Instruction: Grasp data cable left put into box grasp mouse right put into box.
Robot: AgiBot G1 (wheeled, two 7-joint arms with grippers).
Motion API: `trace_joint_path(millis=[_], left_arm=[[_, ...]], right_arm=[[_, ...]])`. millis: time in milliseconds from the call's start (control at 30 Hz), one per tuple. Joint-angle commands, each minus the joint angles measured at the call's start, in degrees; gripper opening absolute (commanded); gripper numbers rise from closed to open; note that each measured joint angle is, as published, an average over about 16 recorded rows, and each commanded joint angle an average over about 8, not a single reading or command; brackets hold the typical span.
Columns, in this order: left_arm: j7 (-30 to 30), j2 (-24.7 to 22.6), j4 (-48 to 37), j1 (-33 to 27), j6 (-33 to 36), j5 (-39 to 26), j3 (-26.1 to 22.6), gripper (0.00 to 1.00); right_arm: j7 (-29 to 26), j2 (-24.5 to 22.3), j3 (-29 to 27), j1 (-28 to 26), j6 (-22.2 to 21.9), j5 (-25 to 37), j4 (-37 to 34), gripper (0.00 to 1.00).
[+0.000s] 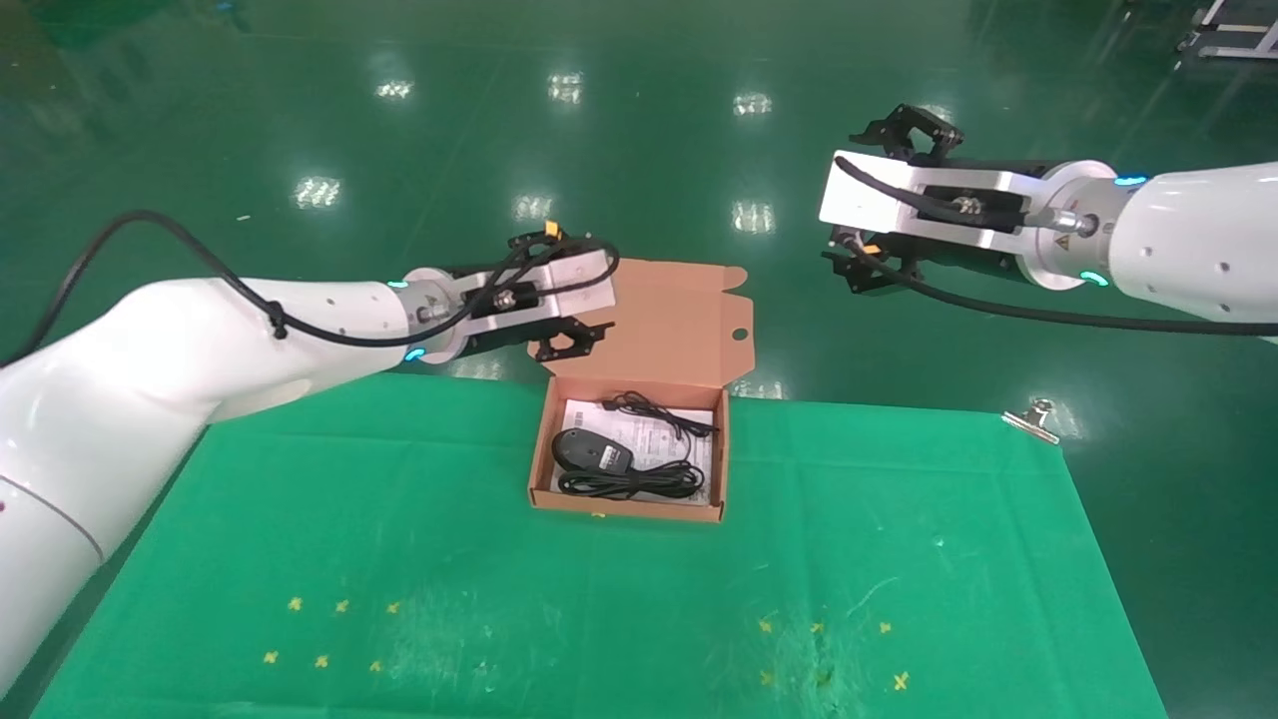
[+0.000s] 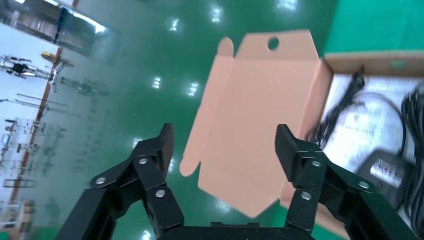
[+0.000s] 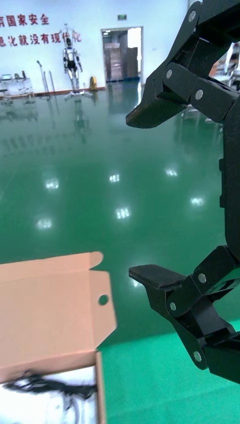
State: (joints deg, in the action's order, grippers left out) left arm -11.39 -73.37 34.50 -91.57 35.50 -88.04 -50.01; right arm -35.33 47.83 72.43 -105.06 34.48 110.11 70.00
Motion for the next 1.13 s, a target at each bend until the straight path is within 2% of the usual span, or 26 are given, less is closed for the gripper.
trace_joint_path(millis=[33,1033,1133], left_arm=[[0.4,0.6,0.5,0.2,0.5,0.8,0.7,1.00],[12.1,20.8,21.2,16.2,27.1,25.1,18.5,1.00],[12.6,21.8,22.2,17.0,28.4,26.3,19.4,1.00]], right_arm=[[0.7,-0.4,-0.8,0.3,0.7,-0.7,0.6,1.00],[13.4,-7.0,-30.4,23.3,27.6,-36.7,2.2,1.00],[14.0,-7.3,-31.9,24.5,29.0,-38.4,2.3,1.00]])
